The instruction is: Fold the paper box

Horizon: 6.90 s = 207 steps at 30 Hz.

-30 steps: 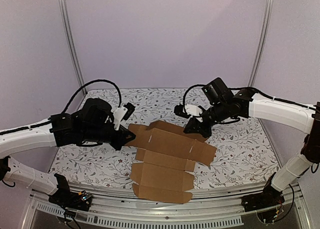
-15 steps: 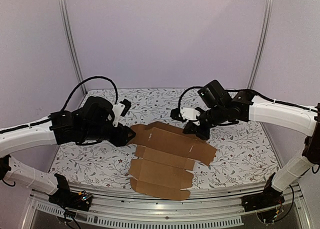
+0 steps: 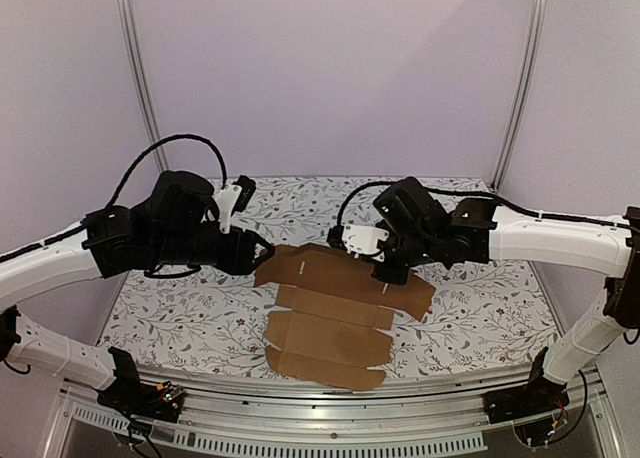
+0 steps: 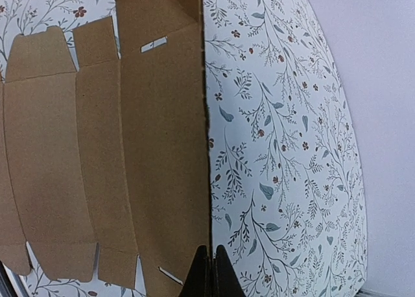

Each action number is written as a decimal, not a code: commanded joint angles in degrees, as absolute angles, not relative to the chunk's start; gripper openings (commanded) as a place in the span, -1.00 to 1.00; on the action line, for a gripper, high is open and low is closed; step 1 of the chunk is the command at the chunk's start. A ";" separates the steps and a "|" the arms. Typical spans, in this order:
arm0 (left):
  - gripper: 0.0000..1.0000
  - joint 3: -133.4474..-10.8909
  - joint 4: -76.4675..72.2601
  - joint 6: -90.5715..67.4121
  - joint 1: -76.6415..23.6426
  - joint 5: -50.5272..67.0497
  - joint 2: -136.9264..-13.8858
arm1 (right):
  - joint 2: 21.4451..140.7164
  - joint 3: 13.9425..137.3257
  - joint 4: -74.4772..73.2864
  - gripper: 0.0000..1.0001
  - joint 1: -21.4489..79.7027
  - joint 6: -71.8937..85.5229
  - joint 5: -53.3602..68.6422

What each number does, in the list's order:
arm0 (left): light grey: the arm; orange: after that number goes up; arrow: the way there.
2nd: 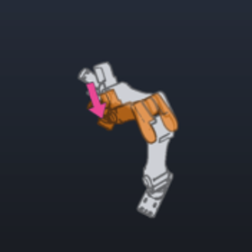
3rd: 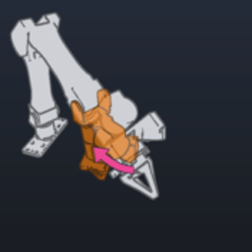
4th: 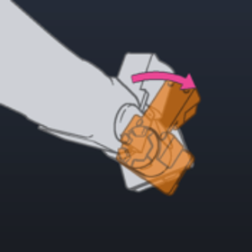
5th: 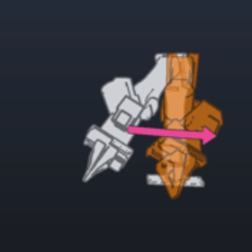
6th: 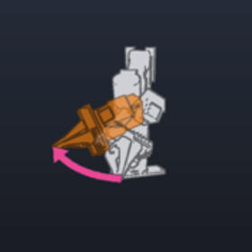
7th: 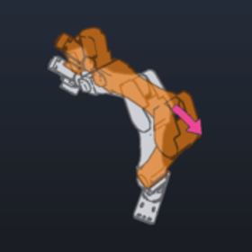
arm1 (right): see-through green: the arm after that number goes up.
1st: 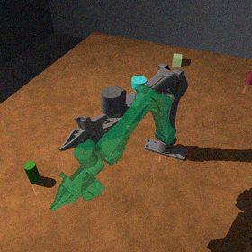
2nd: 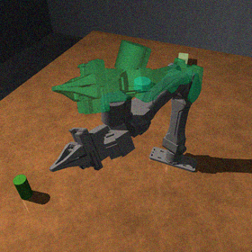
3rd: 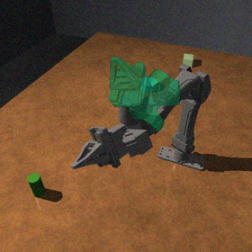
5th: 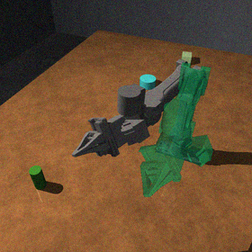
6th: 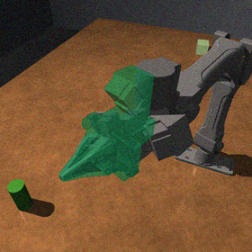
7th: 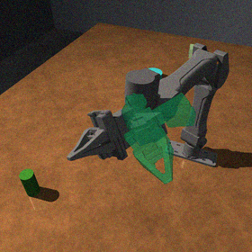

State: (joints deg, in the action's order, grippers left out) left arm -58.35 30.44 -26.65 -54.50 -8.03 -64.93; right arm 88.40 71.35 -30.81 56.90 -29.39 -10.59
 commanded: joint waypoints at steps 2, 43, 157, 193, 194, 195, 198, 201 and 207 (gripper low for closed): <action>-0.20 -60.69 25.88 -31.17 -55.28 -3.70 -67.26 | 89.91 69.87 -25.73 -1.00 60.67 -28.09 -22.83; -1.00 -65.52 15.24 -40.92 -49.22 8.14 -85.31 | 92.10 68.74 -19.03 -1.00 65.26 -24.26 -27.64; -1.00 -41.81 16.83 -35.92 -50.10 -19.40 -70.25 | 90.23 71.28 -25.42 -1.00 64.59 -15.04 -23.73; -1.00 -26.48 -2.84 -40.51 -47.06 -9.17 -57.68 | 78.42 61.01 -18.30 -1.00 62.17 -12.44 -10.10; -1.00 -25.74 -4.50 -40.91 -46.36 -7.59 -57.46 | 78.29 60.88 -18.35 -1.00 62.16 -12.40 -9.95; -1.00 -25.01 -5.81 -41.40 -45.66 -6.49 -57.34 | 78.03 60.78 -18.32 -1.00 62.22 -12.39 -9.93; -1.00 -23.12 -9.94 -41.95 -43.78 -2.41 -56.93 | 77.49 60.56 -18.07 -1.00 62.18 -12.37 -9.68; -1.00 -22.08 -12.70 -42.12 -42.42 0.73 -57.04 | 77.40 60.56 -17.92 -1.00 62.20 -12.22 -9.34; -1.00 -21.81 -16.37 -41.52 -40.75 6.29 -56.97 | 77.98 60.54 -17.67 -1.00 62.15 -11.91 -9.12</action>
State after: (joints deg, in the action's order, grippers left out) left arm -22.17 -11.35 -41.91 -42.02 0.89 -57.65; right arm 78.56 61.14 -18.94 62.50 -12.69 -9.89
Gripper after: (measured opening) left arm 0.003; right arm 0.009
